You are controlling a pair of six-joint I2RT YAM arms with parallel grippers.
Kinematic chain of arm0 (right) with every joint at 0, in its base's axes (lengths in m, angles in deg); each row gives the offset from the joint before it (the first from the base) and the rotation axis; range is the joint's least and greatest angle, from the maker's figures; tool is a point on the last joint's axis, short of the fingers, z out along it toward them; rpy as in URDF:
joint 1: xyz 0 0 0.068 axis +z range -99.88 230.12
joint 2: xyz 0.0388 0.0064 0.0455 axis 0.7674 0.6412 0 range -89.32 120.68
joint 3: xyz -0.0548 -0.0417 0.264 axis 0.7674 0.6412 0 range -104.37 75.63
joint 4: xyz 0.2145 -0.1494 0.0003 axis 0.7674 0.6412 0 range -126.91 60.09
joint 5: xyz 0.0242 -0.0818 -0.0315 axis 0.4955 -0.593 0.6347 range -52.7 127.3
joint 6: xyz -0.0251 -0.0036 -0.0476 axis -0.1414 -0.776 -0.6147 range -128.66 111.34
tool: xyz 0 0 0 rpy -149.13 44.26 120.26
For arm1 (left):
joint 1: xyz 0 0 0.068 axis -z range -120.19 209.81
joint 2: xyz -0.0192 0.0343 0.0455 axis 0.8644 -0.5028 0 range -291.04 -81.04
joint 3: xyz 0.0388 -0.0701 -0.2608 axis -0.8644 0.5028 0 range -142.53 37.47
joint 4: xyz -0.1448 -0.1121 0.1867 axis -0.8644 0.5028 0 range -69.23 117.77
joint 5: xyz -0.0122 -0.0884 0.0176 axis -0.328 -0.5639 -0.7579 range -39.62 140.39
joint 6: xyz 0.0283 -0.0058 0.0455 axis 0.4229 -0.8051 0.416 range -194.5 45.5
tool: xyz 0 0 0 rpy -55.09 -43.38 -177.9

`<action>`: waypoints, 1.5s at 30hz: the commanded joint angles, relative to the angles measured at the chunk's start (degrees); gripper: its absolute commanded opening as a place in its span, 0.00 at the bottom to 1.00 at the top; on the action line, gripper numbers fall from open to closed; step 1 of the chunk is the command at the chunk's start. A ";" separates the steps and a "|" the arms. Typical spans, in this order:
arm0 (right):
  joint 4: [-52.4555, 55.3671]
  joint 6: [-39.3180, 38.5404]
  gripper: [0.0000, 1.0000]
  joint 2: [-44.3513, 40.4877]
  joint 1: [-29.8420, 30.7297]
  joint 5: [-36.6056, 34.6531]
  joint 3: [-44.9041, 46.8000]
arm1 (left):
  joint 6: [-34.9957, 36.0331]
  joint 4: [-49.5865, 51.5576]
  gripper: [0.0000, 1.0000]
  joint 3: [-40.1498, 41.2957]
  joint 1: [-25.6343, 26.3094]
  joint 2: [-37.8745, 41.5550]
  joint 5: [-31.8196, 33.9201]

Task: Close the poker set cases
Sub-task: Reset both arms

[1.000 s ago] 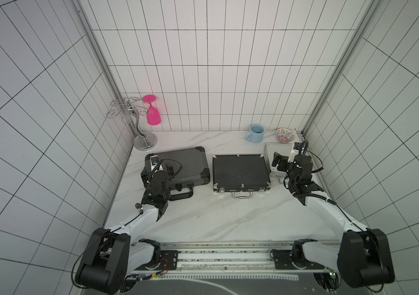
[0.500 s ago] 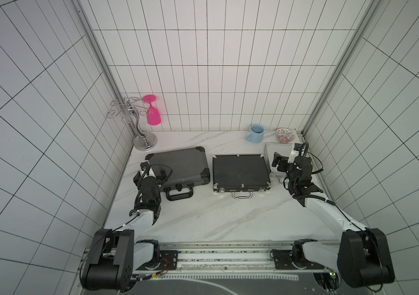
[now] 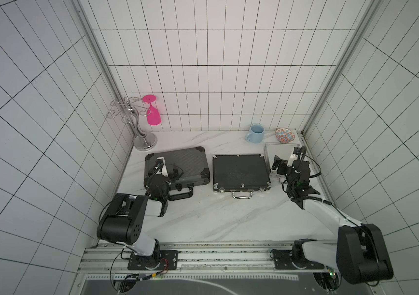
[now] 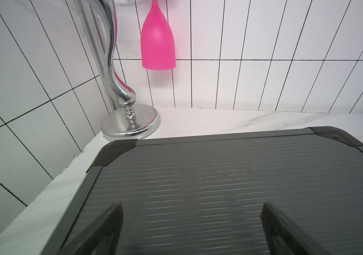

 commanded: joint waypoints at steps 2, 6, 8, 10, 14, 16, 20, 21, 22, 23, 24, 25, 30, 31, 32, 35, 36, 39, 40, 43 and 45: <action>-7.73 -2.75 1.00 -2.13 -0.64 -2.69 6.26 | 2.20 0.27 0.98 -0.36 0.17 -0.73 -0.41; -14.77 -5.58 1.00 -4.66 -0.74 -3.91 11.14 | 2.03 -0.81 0.98 -0.13 0.08 -1.09 -0.29; -16.38 -6.50 1.00 -5.00 -0.90 -3.98 12.52 | 1.88 1.03 0.98 -0.65 0.07 -0.65 -0.16; -18.58 -7.45 1.00 -4.72 -1.13 -2.84 13.88 | 1.62 3.77 0.98 -1.42 0.04 -0.01 -0.06; -25.17 -9.25 1.00 -1.50 -1.74 -0.34 16.89 | 1.64 3.59 0.98 -1.45 0.08 -0.05 -0.04; -28.66 -9.81 1.00 0.51 -1.93 -0.35 17.94 | 1.55 4.18 0.98 -1.56 0.09 0.11 -0.07; -34.81 -10.77 1.00 2.13 -2.96 -0.80 20.17 | 1.57 4.17 0.98 -1.52 0.04 0.12 -0.07; -38.47 -10.96 1.00 3.54 -3.35 -0.54 21.11 | 1.53 4.17 0.98 -1.51 0.09 0.11 -0.08; -41.21 -11.65 1.00 4.98 -3.45 -0.27 21.58 | 1.53 4.17 0.98 -1.55 0.08 0.11 -0.03; -43.27 -12.05 1.00 6.44 -3.50 -0.29 21.75 | 1.57 4.17 0.98 -1.54 0.04 0.11 -0.03; -45.18 -11.88 1.00 8.13 -3.74 0.19 21.79 | 1.56 4.17 0.98 -1.53 0.06 0.13 -0.04; -45.16 -12.03 1.00 9.46 -3.93 1.41 21.45 | 1.51 4.17 0.98 -1.54 0.07 0.15 -0.08; -60.85 -13.92 1.00 19.75 -4.11 4.95 24.09 | 1.55 4.17 0.98 -1.54 0.05 0.13 -0.08; -55.23 -13.72 1.00 17.41 -4.15 4.86 23.17 | 1.54 4.12 0.98 -1.52 0.04 0.11 -0.05; -50.29 -13.20 1.00 16.25 -4.35 5.13 21.80 | 1.56 4.17 0.98 -1.61 0.06 0.11 -0.04; -50.65 -12.18 1.00 18.53 -4.80 3.80 19.81 | 1.56 4.09 0.98 -1.55 0.08 0.17 -0.03; -46.81 -11.48 1.00 17.50 -5.14 3.67 18.97 | 1.57 4.17 0.98 -1.56 0.08 0.13 -0.04; -48.39 -11.22 1.00 18.46 -5.56 4.14 18.89 | 1.57 4.11 0.98 -1.56 0.09 0.11 -0.08; -46.43 -11.13 1.00 17.94 -5.60 4.36 18.47 | 1.55 4.17 0.98 -1.53 0.09 0.11 -0.05; -47.48 -11.12 1.00 18.24 -5.85 4.35 18.78 | 1.57 4.12 0.98 -1.51 0.04 0.11 -0.09; -46.98 -11.21 1.00 18.05 -5.78 4.24 18.72 | 1.57 4.17 0.98 -1.55 0.09 0.11 -0.07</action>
